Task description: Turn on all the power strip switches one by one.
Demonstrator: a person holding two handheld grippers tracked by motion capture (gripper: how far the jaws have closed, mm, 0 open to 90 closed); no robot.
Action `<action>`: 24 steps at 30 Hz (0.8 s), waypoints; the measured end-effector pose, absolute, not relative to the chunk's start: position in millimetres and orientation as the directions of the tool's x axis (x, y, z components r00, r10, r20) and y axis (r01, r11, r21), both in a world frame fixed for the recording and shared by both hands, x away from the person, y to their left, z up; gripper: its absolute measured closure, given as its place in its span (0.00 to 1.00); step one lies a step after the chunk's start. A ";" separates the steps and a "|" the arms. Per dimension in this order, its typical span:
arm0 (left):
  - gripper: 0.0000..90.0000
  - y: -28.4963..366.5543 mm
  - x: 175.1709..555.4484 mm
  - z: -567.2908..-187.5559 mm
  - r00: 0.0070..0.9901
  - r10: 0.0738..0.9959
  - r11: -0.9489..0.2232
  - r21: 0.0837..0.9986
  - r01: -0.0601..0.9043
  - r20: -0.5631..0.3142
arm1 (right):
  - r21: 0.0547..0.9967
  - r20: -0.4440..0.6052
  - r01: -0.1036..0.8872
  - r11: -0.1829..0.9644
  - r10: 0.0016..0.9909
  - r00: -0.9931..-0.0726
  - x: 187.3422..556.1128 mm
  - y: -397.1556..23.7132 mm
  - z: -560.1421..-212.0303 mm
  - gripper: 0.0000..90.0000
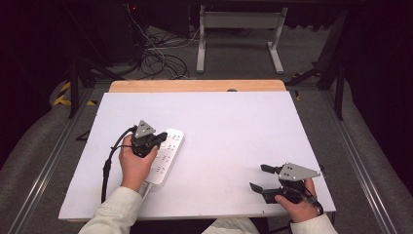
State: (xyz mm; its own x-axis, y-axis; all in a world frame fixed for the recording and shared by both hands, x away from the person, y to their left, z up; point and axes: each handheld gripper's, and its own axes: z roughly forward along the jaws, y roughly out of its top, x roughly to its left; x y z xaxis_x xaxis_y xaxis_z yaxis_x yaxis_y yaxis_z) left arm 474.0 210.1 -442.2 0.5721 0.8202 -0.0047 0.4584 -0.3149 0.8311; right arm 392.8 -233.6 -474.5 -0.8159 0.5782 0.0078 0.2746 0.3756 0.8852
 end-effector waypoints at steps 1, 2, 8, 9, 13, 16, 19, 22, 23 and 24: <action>1.00 210.3 475.0 -442.0 0.573 0.819 -0.315 0.830 0.461 -0.008 | 0.885 0.008 0.275 0.375 0.579 -0.816 392.7 -233.7 -474.5 0.27; 1.00 211.0 476.7 -442.2 0.576 0.817 -0.316 0.828 0.463 -0.010 | 0.885 0.008 0.275 0.375 0.579 -0.815 392.6 -233.8 -474.5 0.27; 1.00 212.4 491.3 -441.3 0.583 0.812 -0.298 0.828 0.474 -0.041 | 0.885 0.008 0.275 0.375 0.578 -0.816 392.2 -233.4 -474.3 0.27; 1.00 212.1 493.6 -441.1 0.584 0.810 -0.294 0.829 0.477 -0.049 | 0.886 0.010 0.276 0.373 0.578 -0.816 392.4 -233.5 -474.4 0.27; 1.00 209.9 501.0 -442.4 0.579 0.815 -0.317 0.816 0.483 -0.026 | 0.886 0.013 0.277 0.372 0.578 -0.816 392.8 -233.9 -474.6 0.27; 1.00 210.9 505.5 -445.3 0.570 0.821 -0.303 0.817 0.490 -0.037 | 0.886 0.013 0.277 0.371 0.577 -0.816 392.6 -234.1 -474.6 0.27; 1.00 209.8 508.7 -450.1 0.564 0.825 -0.319 0.805 0.500 -0.023 | 0.887 0.013 0.277 0.370 0.578 -0.816 392.5 -234.3 -474.4 0.27; 1.00 207.7 510.9 -455.3 0.559 0.829 -0.328 0.793 0.514 -0.019 | 0.887 0.013 0.276 0.370 0.579 -0.815 392.7 -234.4 -474.4 0.27; 1.00 206.9 511.8 -456.9 0.562 0.827 -0.334 0.790 0.513 -0.015 | 0.887 0.014 0.277 0.370 0.579 -0.815 392.8 -234.4 -474.4 0.27; 1.00 206.0 512.6 -458.5 0.564 0.826 -0.347 0.788 0.508 0.000 | 0.887 0.014 0.277 0.369 0.579 -0.815 392.8 -234.5 -474.4 0.27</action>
State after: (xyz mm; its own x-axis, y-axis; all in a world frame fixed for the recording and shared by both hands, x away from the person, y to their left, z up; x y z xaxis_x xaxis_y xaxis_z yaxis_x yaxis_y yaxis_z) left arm 512.6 206.0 -458.5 0.5640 0.8257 -0.0004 0.5084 -0.3469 0.7881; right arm 392.8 -234.5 -474.4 -0.8153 0.5789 0.0137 0.2771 0.3694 0.8870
